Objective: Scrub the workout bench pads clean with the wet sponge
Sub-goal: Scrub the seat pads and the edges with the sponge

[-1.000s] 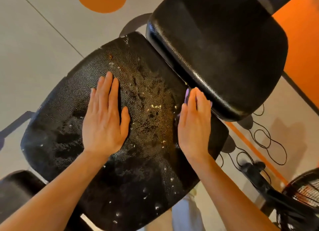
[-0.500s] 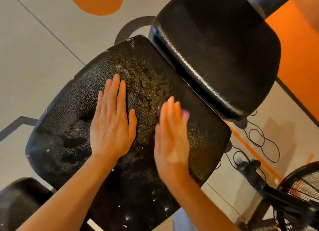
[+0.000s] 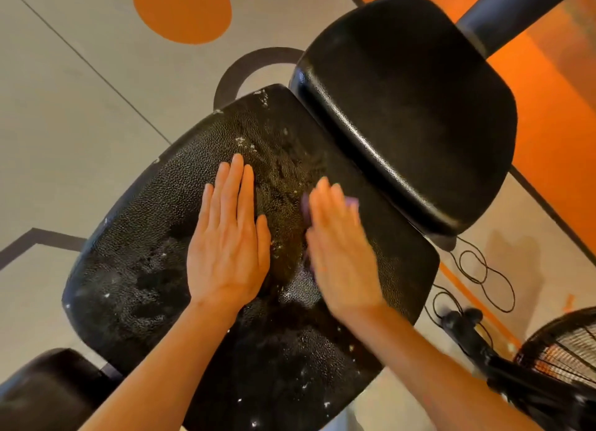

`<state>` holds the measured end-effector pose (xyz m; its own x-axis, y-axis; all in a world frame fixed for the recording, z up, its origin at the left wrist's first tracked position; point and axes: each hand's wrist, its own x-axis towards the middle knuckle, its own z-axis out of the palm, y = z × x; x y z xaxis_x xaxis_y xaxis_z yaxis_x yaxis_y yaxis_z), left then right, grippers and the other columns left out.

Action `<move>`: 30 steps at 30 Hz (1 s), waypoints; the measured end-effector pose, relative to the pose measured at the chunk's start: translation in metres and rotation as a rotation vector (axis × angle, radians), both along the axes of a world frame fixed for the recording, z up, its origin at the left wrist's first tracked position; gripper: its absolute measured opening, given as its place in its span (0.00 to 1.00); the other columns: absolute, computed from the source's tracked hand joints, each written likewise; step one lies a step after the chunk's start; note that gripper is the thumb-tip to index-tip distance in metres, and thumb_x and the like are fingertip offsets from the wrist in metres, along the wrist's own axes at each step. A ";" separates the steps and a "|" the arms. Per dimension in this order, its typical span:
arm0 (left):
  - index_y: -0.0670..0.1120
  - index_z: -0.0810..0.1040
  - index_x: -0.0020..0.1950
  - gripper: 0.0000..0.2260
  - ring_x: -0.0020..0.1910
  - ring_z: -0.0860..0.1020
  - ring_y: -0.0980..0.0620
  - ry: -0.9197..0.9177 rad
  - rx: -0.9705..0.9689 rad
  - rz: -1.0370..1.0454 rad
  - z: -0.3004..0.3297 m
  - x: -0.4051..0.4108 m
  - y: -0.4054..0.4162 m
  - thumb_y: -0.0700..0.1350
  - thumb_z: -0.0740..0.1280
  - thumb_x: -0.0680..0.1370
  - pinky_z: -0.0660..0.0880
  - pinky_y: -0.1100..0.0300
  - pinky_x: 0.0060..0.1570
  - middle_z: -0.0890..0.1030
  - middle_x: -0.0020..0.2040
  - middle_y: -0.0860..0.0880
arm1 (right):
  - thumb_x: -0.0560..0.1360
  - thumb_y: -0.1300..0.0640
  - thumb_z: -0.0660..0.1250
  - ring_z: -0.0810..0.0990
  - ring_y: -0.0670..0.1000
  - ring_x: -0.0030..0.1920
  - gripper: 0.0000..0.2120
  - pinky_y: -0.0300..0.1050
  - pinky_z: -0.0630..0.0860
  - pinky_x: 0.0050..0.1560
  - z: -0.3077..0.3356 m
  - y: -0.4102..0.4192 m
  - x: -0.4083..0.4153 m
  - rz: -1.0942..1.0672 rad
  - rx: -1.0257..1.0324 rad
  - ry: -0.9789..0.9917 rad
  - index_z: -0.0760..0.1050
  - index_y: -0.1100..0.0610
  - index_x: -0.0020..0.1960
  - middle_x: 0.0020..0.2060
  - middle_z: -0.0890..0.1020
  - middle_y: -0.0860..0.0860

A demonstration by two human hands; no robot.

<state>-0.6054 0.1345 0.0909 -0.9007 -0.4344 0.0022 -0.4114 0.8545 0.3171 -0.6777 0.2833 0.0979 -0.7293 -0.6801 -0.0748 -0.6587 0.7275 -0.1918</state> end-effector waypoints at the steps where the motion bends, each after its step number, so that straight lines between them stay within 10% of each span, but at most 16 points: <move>1: 0.41 0.48 0.80 0.28 0.80 0.45 0.48 0.002 -0.001 0.002 0.000 0.000 0.000 0.50 0.48 0.83 0.45 0.52 0.79 0.47 0.81 0.44 | 0.81 0.57 0.56 0.64 0.60 0.73 0.25 0.63 0.62 0.72 -0.002 -0.015 -0.026 -0.158 -0.089 -0.018 0.56 0.58 0.76 0.74 0.63 0.58; 4: 0.41 0.48 0.80 0.27 0.80 0.45 0.48 0.004 -0.001 -0.002 -0.001 0.000 -0.001 0.50 0.47 0.83 0.45 0.51 0.79 0.47 0.81 0.44 | 0.83 0.56 0.51 0.56 0.57 0.77 0.24 0.61 0.57 0.75 0.000 -0.045 -0.039 -0.408 -0.229 -0.086 0.52 0.60 0.77 0.77 0.58 0.58; 10: 0.41 0.49 0.80 0.26 0.80 0.48 0.47 0.031 -0.001 -0.003 -0.003 0.001 -0.001 0.47 0.49 0.83 0.47 0.51 0.78 0.49 0.81 0.44 | 0.82 0.56 0.52 0.54 0.54 0.78 0.24 0.53 0.54 0.77 0.002 -0.009 -0.004 0.142 -0.028 -0.019 0.57 0.61 0.77 0.77 0.59 0.56; 15: 0.41 0.52 0.79 0.25 0.80 0.50 0.48 0.072 0.031 -0.008 -0.004 0.001 -0.002 0.45 0.51 0.83 0.48 0.52 0.78 0.52 0.80 0.44 | 0.83 0.58 0.52 0.44 0.51 0.78 0.25 0.52 0.44 0.78 -0.001 -0.067 -0.045 -0.410 -0.192 -0.092 0.49 0.59 0.78 0.78 0.52 0.56; 21: 0.44 0.57 0.79 0.24 0.80 0.50 0.53 0.301 0.389 0.075 0.012 0.016 -0.023 0.41 0.52 0.82 0.45 0.56 0.79 0.54 0.80 0.50 | 0.81 0.57 0.53 0.53 0.54 0.78 0.25 0.55 0.53 0.77 0.007 -0.027 0.010 0.321 -0.033 -0.038 0.54 0.57 0.77 0.77 0.57 0.54; 26: 0.42 0.54 0.80 0.25 0.80 0.49 0.49 0.122 0.160 0.166 0.005 0.045 -0.061 0.46 0.52 0.83 0.43 0.54 0.79 0.54 0.80 0.44 | 0.83 0.56 0.48 0.49 0.53 0.79 0.25 0.58 0.52 0.77 0.002 -0.089 -0.046 -0.386 -0.194 -0.056 0.51 0.60 0.78 0.78 0.55 0.55; 30: 0.42 0.52 0.80 0.27 0.80 0.50 0.47 0.027 0.092 0.131 0.003 0.047 -0.062 0.48 0.51 0.83 0.41 0.56 0.78 0.53 0.80 0.43 | 0.81 0.56 0.51 0.48 0.54 0.78 0.26 0.54 0.47 0.78 0.009 -0.092 0.023 0.192 -0.028 0.001 0.51 0.59 0.77 0.78 0.54 0.56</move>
<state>-0.5588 0.0729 0.0936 -0.8362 -0.5480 -0.0197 -0.5082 0.7609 0.4034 -0.6546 0.1910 0.1073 -0.5858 -0.8087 -0.0534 -0.7853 0.5826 -0.2093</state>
